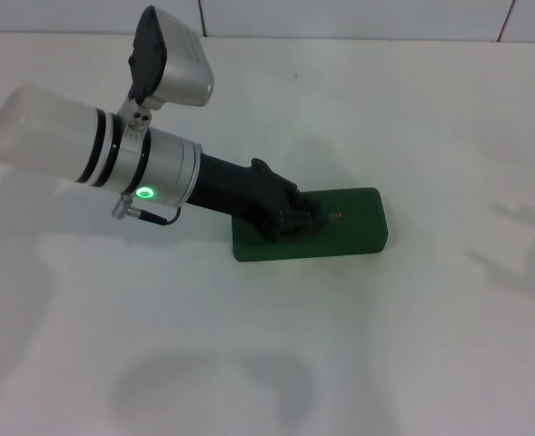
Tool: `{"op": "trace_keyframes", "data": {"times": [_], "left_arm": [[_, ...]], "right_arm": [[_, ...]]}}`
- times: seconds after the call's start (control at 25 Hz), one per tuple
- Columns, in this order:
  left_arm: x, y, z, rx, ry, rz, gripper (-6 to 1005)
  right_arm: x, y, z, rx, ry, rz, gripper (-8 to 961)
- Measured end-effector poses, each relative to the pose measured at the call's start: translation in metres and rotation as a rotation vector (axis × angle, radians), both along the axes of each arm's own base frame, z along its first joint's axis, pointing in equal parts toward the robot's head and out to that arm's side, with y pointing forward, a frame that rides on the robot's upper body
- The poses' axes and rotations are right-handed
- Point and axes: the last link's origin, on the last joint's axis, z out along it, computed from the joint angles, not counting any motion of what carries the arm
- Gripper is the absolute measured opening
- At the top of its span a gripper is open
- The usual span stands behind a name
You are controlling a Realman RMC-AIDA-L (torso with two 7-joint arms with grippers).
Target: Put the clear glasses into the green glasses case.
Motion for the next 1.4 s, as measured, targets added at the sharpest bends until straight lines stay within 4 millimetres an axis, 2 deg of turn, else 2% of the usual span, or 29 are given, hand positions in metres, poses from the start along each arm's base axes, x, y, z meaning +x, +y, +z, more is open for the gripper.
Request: {"op": "trace_keyframes", "data": {"times": [0.24, 0.52, 0.72, 0.84, 0.96, 1.16, 1.32, 1.4], "left_arm": [[-0.003, -0.005, -0.003, -0.011, -0.009, -0.004, 216], [0.012, -0.01, 0.002, -0.066, -0.083, -0.054, 218], [0.029, -0.019, 0.025, -0.11, -0.272, -0.123, 219], [0.032, -0.036, 0.043, -0.115, -0.44, -0.23, 293], [0.015, -0.052, 0.062, -0.105, -0.539, -0.234, 367], [-0.015, -0.07, 0.076, -0.098, -0.561, -0.143, 608], [-0.04, -0.082, 0.082, -0.026, -0.54, -0.108, 654], [-0.046, -0.087, 0.083, -0.01, -0.535, -0.107, 676]], "right_arm": [[-0.001, -0.001, 0.0, -0.004, 0.003, 0.005, 801], [0.001, -0.003, -0.001, -0.036, -0.009, 0.008, 804], [0.0, -0.011, 0.0, -0.147, -0.029, 0.029, 806], [-0.001, -0.013, -0.002, -0.196, -0.035, 0.037, 807], [-0.007, -0.01, -0.016, -0.262, -0.054, 0.065, 808], [-0.019, -0.001, -0.037, -0.333, -0.05, 0.119, 811], [-0.036, 0.014, -0.051, -0.367, -0.044, 0.184, 812], [-0.045, 0.021, -0.057, -0.386, -0.059, 0.21, 813]]}}
